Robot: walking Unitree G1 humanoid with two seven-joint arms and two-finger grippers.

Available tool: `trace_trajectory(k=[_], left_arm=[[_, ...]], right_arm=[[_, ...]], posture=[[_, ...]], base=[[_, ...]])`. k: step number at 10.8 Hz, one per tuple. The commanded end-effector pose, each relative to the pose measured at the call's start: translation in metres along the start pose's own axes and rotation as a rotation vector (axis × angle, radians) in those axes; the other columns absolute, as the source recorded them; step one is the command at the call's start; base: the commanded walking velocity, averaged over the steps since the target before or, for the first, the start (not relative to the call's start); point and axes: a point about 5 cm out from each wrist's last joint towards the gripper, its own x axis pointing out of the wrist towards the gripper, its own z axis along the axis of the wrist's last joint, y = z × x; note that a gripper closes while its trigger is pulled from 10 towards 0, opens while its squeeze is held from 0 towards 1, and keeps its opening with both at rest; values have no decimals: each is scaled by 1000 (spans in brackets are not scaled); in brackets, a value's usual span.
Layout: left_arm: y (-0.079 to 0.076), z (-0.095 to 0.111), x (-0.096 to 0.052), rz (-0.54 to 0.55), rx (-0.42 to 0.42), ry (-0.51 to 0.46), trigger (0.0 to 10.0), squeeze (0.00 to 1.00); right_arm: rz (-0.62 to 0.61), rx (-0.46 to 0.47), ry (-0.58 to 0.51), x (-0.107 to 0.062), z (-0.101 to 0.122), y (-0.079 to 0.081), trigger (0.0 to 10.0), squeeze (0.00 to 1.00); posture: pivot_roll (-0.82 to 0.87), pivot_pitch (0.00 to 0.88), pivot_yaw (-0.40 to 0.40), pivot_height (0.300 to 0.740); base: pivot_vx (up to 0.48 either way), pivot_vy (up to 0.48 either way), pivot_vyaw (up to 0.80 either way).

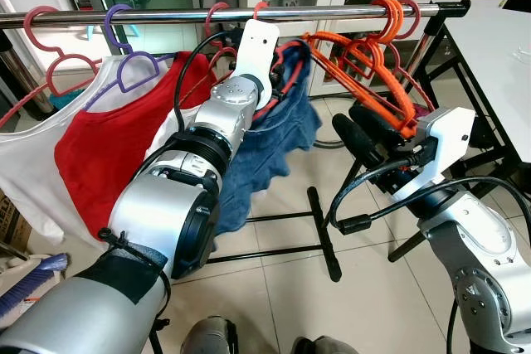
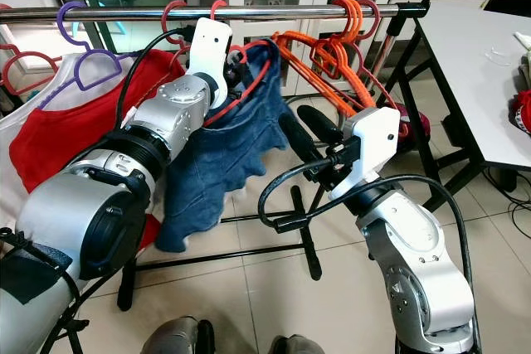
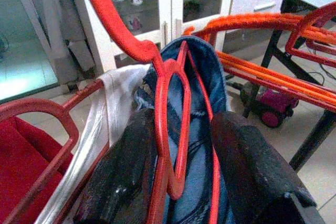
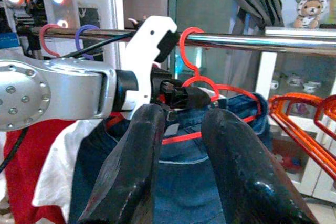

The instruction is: Hang hanger

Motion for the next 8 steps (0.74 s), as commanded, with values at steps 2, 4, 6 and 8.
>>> trace_trajectory(k=[2,4,6,8], left_arm=[[8,3,-3,50,-42,-70,10000,1000],[9,-3,-9,52,-30,-90,10000,0],[15,3,-18,73,-24,-178,10000,0],[34,16,-42,90,32,-253,10000,0]], right_arm=[[-29,-10,-17,-4,5,-5,10000,0],[-28,-22,14,-2,1,-6,10000,0],[-25,-32,18,0,1,-8,10000,0],[-26,-39,19,-2,3,-9,10000,0]], posture=[[-39,39,-18,740],[-26,44,-37,740],[-24,52,-46,740],[-23,58,-41,740]], base=[[0,0,0],[0,0,0],[0,0,0],[0,0,0]])
